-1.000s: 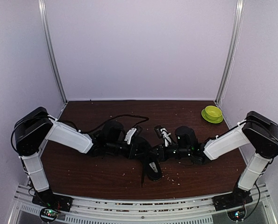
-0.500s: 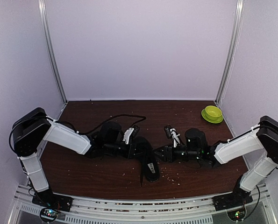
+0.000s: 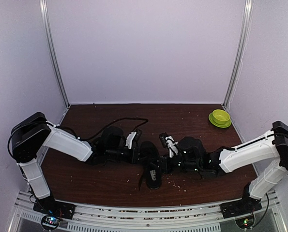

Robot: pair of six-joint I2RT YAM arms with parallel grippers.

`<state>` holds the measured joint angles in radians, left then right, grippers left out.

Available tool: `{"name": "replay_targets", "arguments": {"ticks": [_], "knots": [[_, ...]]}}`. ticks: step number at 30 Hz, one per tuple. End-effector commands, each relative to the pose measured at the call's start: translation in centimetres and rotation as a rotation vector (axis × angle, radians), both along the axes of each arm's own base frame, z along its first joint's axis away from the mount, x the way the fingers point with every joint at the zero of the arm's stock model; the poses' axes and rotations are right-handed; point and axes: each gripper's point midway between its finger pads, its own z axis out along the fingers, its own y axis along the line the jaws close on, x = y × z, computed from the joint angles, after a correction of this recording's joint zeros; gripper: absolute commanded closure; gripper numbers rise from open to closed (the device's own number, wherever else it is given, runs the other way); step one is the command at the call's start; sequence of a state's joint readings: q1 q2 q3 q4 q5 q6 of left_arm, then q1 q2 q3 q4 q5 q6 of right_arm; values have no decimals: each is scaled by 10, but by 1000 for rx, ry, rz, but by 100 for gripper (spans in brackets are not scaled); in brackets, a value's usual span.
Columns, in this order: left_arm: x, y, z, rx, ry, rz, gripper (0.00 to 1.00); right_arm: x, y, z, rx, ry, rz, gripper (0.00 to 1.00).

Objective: Tie the shoes

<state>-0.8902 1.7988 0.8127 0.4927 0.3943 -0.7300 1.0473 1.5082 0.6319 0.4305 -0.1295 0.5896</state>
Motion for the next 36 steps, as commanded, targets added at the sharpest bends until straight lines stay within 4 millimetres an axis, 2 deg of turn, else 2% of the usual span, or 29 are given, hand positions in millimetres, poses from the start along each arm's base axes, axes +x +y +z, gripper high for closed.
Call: {"name": "replay_targets", "arguments": {"ticks": [1, 8, 20, 23, 28, 36], "knots": [[3, -2, 22, -73, -40, 9, 100, 6, 10, -11, -29, 32, -75, 55], [0, 1, 22, -85, -37, 6, 100, 21, 14, -13, -10, 72, -176, 59], [-2, 3, 21, -96, -33, 8, 100, 29, 24, -18, -44, 89, -195, 61], [-2, 3, 22, -99, -35, 8, 100, 31, 25, -21, -51, 95, -201, 71], [-2, 2, 24, -104, -39, 9, 100, 33, 19, -27, -71, 97, -232, 99], [5, 4, 31, -108, -61, 43, 100, 28, 0, -35, -95, 99, -251, 100]]}}
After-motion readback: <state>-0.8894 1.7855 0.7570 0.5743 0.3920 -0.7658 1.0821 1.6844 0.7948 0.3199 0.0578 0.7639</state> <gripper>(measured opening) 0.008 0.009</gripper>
